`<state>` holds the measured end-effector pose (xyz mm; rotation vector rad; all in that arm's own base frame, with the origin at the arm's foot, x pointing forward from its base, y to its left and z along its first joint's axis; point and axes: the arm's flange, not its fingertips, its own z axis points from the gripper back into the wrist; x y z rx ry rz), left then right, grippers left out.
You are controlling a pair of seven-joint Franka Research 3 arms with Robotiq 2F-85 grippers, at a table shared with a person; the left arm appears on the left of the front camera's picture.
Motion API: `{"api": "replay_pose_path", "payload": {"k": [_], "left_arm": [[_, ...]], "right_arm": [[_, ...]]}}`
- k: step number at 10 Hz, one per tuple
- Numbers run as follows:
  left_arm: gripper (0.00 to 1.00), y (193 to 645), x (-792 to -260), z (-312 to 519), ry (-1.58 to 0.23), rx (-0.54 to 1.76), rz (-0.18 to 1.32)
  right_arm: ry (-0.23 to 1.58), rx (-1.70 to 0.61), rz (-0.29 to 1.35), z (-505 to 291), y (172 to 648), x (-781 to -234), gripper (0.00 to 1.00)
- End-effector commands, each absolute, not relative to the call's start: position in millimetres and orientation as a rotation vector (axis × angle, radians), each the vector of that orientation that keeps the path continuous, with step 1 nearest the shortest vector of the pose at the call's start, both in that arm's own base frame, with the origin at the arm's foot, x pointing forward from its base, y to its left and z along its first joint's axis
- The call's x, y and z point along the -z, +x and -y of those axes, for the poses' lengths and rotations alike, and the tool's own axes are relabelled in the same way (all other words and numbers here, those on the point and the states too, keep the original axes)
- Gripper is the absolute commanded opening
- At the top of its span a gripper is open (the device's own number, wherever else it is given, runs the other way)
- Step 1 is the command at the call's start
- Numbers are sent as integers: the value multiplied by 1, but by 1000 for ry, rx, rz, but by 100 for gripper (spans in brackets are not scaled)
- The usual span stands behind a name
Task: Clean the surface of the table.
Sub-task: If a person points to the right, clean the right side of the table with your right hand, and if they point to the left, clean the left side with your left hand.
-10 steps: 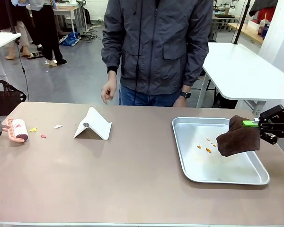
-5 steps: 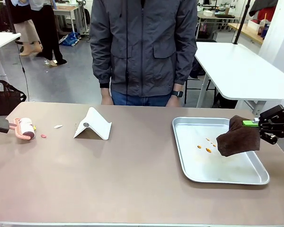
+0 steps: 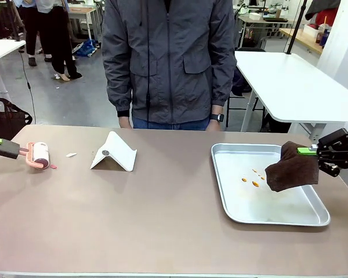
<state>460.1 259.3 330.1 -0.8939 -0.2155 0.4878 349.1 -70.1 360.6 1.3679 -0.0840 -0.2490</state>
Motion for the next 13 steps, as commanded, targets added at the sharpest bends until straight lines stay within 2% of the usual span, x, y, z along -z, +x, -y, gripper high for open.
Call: {"api": "replay_pose_path", "payload": {"k": [1, 6, 13], "left_arm": [[22, 477, -314, -253, -884, -513, 200], [22, 493, -310, -221, -900, -478, 191], [22, 502, -301, -153, -834, -339, 237]], "right_arm": [[1368, 249, 72, 69, 348, -364, 0], [1368, 249, 72, 69, 348, -364, 0], [1368, 249, 72, 69, 348, -364, 0]]}}
